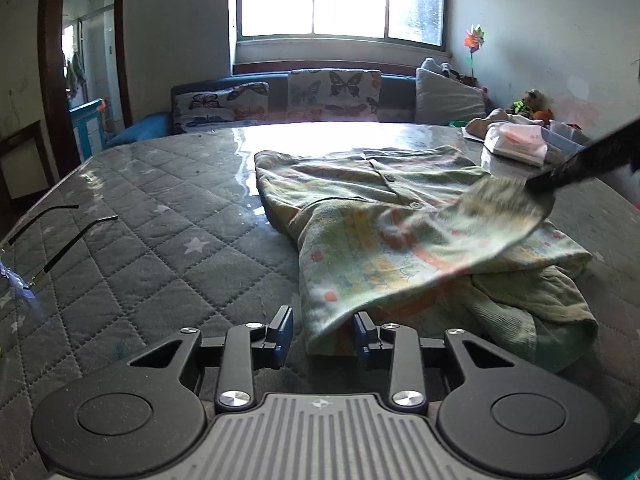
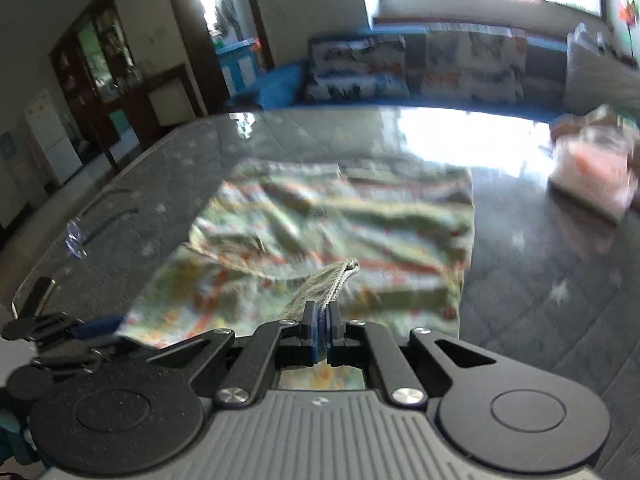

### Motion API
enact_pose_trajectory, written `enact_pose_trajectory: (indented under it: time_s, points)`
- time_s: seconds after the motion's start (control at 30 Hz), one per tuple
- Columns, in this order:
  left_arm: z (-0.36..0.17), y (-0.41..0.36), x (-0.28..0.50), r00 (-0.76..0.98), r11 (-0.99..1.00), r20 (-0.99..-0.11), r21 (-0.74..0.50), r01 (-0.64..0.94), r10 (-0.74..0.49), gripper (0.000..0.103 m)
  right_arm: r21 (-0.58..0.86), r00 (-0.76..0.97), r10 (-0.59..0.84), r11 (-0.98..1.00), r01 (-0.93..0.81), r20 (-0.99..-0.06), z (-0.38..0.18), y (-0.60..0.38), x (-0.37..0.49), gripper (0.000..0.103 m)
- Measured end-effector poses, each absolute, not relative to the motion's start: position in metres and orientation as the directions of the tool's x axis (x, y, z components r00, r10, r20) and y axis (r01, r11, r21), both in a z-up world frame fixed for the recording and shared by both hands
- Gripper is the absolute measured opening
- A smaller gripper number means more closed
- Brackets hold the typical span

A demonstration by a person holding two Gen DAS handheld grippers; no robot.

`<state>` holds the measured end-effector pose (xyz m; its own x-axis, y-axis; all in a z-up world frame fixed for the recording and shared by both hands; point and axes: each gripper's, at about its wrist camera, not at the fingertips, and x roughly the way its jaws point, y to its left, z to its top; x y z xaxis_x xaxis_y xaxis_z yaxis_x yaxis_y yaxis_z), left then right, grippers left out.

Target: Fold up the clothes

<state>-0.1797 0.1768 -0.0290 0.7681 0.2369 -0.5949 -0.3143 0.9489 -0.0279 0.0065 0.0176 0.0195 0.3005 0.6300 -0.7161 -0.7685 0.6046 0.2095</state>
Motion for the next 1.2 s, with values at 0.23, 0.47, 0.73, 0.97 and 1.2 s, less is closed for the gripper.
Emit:
enact_pose_trajectory:
  time_s: [0.23, 0.47, 0.73, 0.97, 1.2]
  points:
    - [-0.002, 0.19, -0.194, 0.791, 0.975, -0.601, -0.085, -0.205, 0.114, 0.035, 0.155, 0.327, 0.612, 0.602, -0.784, -0.72, 0.019, 0.013, 0.009, 0.009]
    - [0.028, 0.209, -0.158, 0.838, 0.963, -0.542, -0.19, -0.191, 0.06, 0.035, 0.166, 0.304, 0.66, 0.55, -0.819, -0.687, 0.019, 0.029, 0.014, 0.009]
    - [0.0, 0.213, -0.095, 0.805, 0.968, -0.59, -0.168, -0.189, 0.054, 0.033, 0.159, 0.259, 0.658, 0.505, -0.848, -0.707, -0.009, 0.056, 0.01, 0.01]
    - [-0.019, 0.226, -0.089, 0.771, 0.962, -0.63, -0.142, -0.232, 0.092, 0.031, 0.152, 0.249, 0.633, 0.509, -0.847, -0.733, -0.021, 0.061, 0.017, 0.011]
    - [-0.01, 0.226, -0.094, 0.784, 0.962, -0.612, -0.14, -0.234, 0.101, 0.029, 0.115, 0.263, 0.623, 0.499, -0.859, -0.736, -0.016, 0.061, 0.019, 0.02]
